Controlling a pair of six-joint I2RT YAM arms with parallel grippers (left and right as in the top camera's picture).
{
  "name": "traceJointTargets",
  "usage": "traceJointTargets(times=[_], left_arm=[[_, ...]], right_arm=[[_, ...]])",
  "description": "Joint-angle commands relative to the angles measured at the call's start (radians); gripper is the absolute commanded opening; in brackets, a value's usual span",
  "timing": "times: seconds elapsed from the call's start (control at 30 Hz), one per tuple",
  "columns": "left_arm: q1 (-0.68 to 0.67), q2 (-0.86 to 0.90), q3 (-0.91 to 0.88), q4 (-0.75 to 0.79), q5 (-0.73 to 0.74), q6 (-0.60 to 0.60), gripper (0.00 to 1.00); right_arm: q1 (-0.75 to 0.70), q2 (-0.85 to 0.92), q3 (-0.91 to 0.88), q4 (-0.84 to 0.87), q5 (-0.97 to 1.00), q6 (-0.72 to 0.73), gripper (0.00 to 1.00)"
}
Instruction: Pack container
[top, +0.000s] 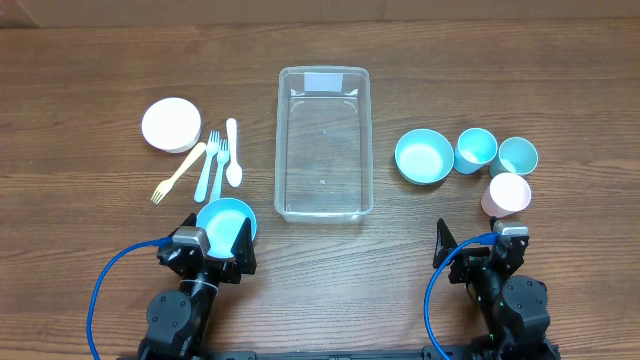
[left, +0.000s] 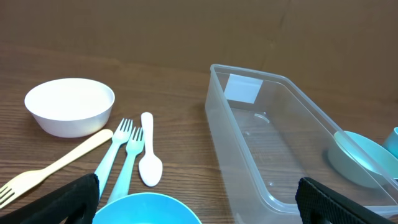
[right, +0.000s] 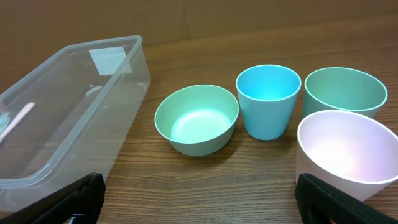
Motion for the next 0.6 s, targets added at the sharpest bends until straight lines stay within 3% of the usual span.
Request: traceJointTargets(times=[0.0, 0.57], left_arm=[[0.005, -0.002, -0.006, 0.009, 0.009, -0.010, 1.00], [0.005, -0.002, -0.006, 0.009, 0.009, -0.010, 1.00]], right_arm=[[-0.002, -0.010, -0.006, -0.003, 0.010, -0.003, 1.00], [-0.002, -0.010, -0.006, -0.003, 0.037, -0.004, 1.00]])
